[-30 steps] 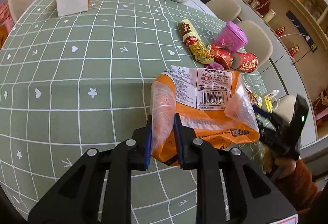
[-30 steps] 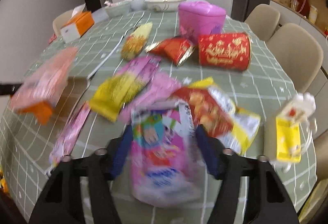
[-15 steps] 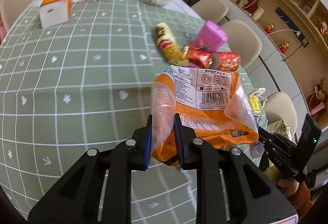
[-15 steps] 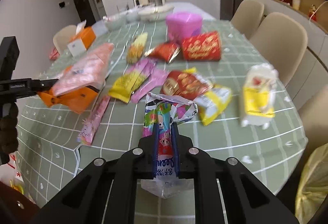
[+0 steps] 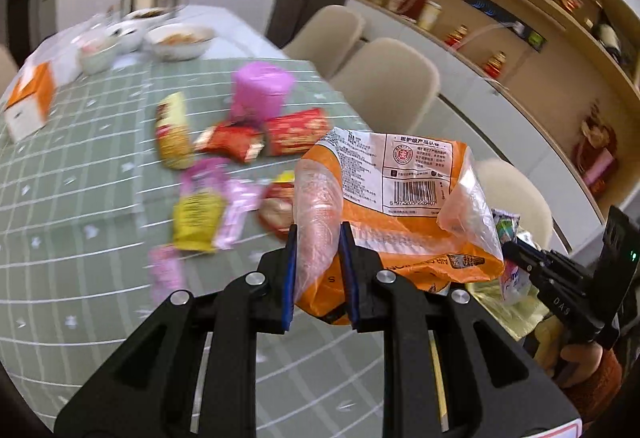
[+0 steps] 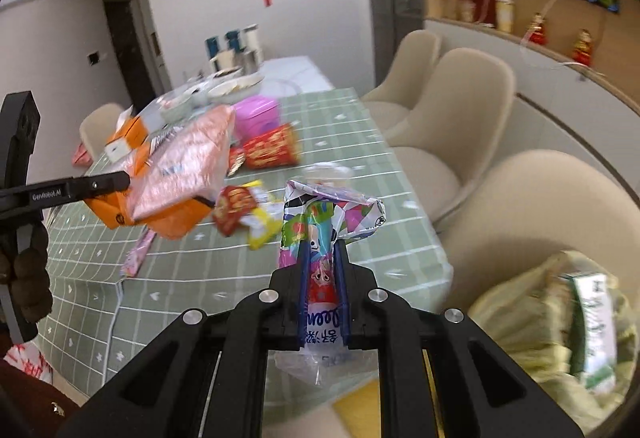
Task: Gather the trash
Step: 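Grasp the pink candy wrapper with the right gripper and lift it, then drop the orange bag and pink wrapper into the bin with both grippers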
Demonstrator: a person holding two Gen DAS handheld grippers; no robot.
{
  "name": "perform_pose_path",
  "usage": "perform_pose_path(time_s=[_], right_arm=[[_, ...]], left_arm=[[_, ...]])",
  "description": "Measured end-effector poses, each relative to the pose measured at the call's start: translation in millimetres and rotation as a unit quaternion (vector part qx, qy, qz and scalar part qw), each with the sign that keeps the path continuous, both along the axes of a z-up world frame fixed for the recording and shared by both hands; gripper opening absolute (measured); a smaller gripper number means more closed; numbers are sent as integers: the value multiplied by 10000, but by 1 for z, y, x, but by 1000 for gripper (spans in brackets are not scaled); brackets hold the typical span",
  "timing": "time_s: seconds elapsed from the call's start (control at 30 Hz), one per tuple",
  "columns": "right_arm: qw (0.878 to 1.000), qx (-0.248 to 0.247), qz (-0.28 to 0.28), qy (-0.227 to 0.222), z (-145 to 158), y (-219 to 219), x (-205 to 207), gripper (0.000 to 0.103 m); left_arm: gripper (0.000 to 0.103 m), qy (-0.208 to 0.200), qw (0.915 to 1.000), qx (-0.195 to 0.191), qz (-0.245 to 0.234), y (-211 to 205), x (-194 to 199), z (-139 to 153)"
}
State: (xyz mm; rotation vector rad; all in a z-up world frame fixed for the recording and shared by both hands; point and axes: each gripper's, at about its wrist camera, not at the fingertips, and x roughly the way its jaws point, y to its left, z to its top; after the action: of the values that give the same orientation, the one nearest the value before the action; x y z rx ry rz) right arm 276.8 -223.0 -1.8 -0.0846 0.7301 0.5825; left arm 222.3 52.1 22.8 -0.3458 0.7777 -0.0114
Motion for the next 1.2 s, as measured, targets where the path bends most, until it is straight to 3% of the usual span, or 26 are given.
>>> perform_pose_path(time_s=[0.33, 0.77, 0.93, 1.07, 1.2], right_arm=[[9948, 158, -952, -323, 15, -90, -19, 13], [9711, 84, -2242, -819, 49, -157, -55, 13], [9590, -18, -2652, -994, 65, -187, -66, 13], [9484, -66, -2984, -1068, 76, -219, -66, 13], [9411, -94, -3186, -1125, 83, -245, -61, 13]], left_arm=[[18, -264, 9960, 66, -850, -79, 37, 18], [18, -494, 9810, -87, -1875, -146, 77, 40], [18, -629, 9703, -84, -2335, -198, 99, 45], [18, -385, 9596, 117, -2785, -247, 116, 34], [18, -192, 9421, 325, -3332, -303, 132, 16]])
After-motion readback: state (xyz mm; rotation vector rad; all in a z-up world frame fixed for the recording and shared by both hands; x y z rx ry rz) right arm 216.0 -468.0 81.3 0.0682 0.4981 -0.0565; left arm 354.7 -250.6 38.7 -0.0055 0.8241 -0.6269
